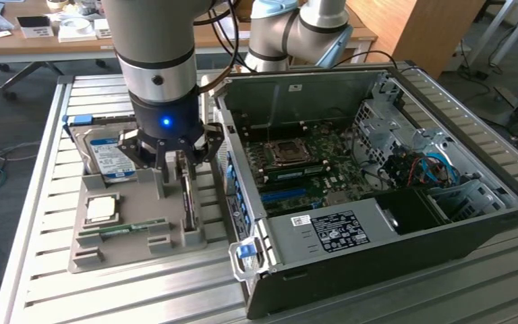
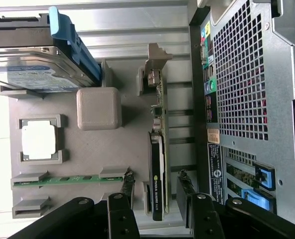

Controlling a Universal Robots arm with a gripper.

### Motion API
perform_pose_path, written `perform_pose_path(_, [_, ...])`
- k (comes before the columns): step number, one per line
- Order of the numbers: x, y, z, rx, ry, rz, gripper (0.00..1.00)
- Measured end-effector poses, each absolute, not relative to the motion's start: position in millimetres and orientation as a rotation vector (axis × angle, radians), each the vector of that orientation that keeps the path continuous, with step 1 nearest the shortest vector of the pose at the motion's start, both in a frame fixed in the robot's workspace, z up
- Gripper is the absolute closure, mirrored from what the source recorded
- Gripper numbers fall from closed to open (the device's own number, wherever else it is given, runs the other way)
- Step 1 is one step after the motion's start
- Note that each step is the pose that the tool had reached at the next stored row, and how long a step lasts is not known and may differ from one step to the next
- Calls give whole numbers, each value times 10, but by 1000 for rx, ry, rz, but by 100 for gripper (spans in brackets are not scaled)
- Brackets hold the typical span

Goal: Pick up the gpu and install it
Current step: 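Pick up the gpu and move the gpu toward the slot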

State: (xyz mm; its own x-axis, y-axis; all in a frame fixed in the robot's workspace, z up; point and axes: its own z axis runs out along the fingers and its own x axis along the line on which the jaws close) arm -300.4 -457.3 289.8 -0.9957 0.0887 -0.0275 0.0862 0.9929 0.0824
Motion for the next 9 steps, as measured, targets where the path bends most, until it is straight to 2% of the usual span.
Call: perform_pose_path(9, [-3004, -4573, 2874, 136, 3105, 127, 53])
